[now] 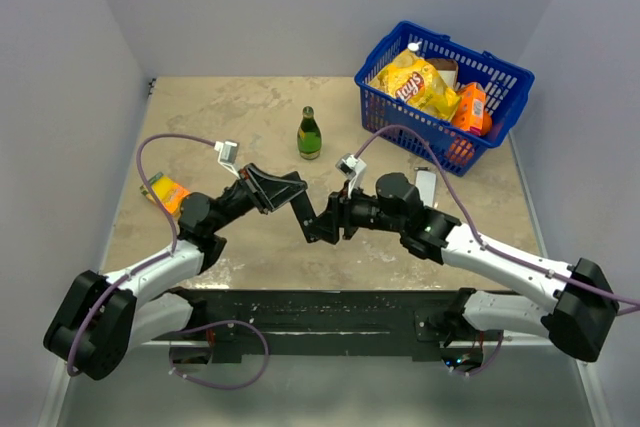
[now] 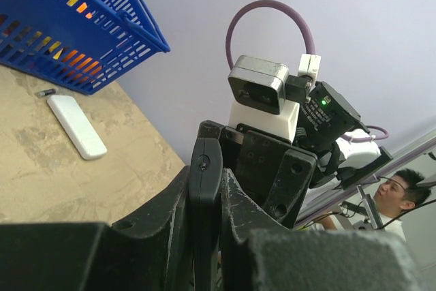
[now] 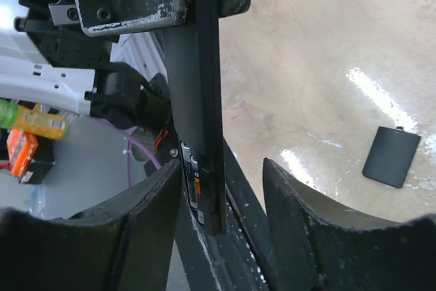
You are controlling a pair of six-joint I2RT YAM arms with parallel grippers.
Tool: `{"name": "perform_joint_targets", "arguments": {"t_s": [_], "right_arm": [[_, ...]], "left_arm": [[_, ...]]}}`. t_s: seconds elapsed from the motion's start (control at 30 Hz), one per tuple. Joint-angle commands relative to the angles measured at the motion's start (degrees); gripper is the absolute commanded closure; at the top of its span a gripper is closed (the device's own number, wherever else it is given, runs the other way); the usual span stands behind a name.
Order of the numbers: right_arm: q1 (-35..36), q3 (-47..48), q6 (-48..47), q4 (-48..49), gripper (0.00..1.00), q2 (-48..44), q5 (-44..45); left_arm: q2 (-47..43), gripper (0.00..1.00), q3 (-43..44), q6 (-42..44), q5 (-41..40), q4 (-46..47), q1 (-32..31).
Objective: Load the batteries into the remote control
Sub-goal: Load the battery into the remote control.
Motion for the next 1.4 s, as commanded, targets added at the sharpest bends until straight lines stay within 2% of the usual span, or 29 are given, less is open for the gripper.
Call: {"name": "perform_joint_targets", "arguments": {"t_s": [0.0,0.03,0.07,0.13,0.17,0.27,0.33,0.4,0.43,0.5,0.53,0.6,0.77,0.83,0.9,0.97,1.07,1.1,1.13,1.17,1.2,1.23,1.27,1.3,1.33,1.37], "right_arm": [[0.12,0.37,-0.42,6.15,0.48,0.7,-5.02],[0.04,0.28,-0.42,6.24,0.51,0.88,-5.11],[0.12,0.19,-0.5,6.24,0.6,0.96,-5.02],[0.04,-0.07,-0.68,6.15,0.71,0.79,-5.02],[0.04,-0.16,-0.59,6.24,0.85,0.7,-5.11],[0.12,-0.16,-0.59,6.59,1.0,0.35,-5.81],[0.12,0.02,-0.59,6.94,1.0,0.18,-6.6],[0.12,0.19,-0.77,7.2,1.0,0.0,-7.04],[0.04,0.37,-0.85,7.21,1.0,-0.09,-7.04],[0.12,0.72,-1.38,7.21,1.0,-0.35,-7.74],[0.12,0.89,-1.56,7.29,1.0,-0.35,-7.92],[0.04,1.33,-1.99,7.21,1.0,-0.44,-8.01],[0.12,2.21,-3.05,6.68,1.0,-0.44,-8.62],[0.12,2.3,-3.14,7.03,1.0,-0.27,-8.97],[0.12,2.21,-3.05,7.38,1.0,0.0,-9.68],[0.12,2.21,-2.88,7.91,1.0,0.35,-10.03],[0.12,2.56,-2.88,8.0,1.0,0.88,-10.47],[0.12,2.74,-3.05,7.74,1.0,1.14,-10.38],[0.12,2.92,-3.31,6.51,0.99,1.4,-10.29],[0.12,3.53,-4.1,5.63,0.89,1.58,-9.94],[0.12,3.88,-4.72,4.49,0.74,1.58,-8.72],[0.04,4.23,-5.24,1.78,0.66,1.58,-8.01],[0.04,5.02,-5.95,0.36,0.58,1.23,-6.7],[0.04,5.55,-6.39,-1.13,0.45,1.06,-3.21],[0.04,6.68,-6.91,-4.45,0.41,0.88,-1.43],[0.04,7.22,-8.05,-5.7,0.37,0.88,-0.02]], "left_arm": [[-1.15,1.0,2.62,0.79,1.13,1.97,0.27],[-1.15,1.0,2.71,0.79,1.13,2.06,0.27],[-1.24,1.0,2.79,0.44,1.39,2.32,0.35],[-1.41,1.0,2.88,0.27,1.74,2.85,0.35],[-1.59,1.0,2.97,0.35,2.27,2.85,0.35],[-1.77,1.0,2.8,0.27,3.67,3.29,0.97],[-1.85,0.97,2.1,-0.35,4.55,4.86,1.49],[-1.77,0.87,1.39,-2.01,6.13,6.8,2.29],[-1.68,0.74,1.3,-2.63,6.84,8.9,2.55],[-1.5,0.59,1.65,-3.42,9.47,9.71,2.9],[-1.41,0.48,1.74,-3.43,11.39,9.62,2.9],[-1.59,0.37,2.09,-3.34,12.99,9.45,2.9],[-3.69,0.34,3.06,0.78,16.77,3.48,2.99],[-4.93,0.37,3.23,3.41,16.16,-1.09,2.99],[-5.37,0.52,3.41,3.96,15.72,-2.33,2.99],[-5.46,0.57,3.76,4.04,15.81,-2.42,2.99],[-5.46,0.77,4.2,4.39,15.72,-2.59,2.99],[-5.63,0.89,4.38,4.74,15.63,-3.55,2.99],[-5.72,0.95,4.64,6.23,15.2,-4.61,2.99],[-5.98,0.99,5.42,7.55,14.84,-6.44,3.08],[-6.77,1.0,6.13,9.21,14.32,-12.38,3.08],[-7.21,1.0,7.27,14.71,12.75,-17.49,3.51],[-7.74,1.0,10.93,18.77,10.99,-32.07,3.78],[-8.79,1.0,13.14,23.25,8.1,-39.96,3.87],[-9.41,1.0,17.08,30.86,0.42,-46.82,3.87],[-9.85,1.0,18.6,33.55,-3.14,-56.03,3.96]]}}
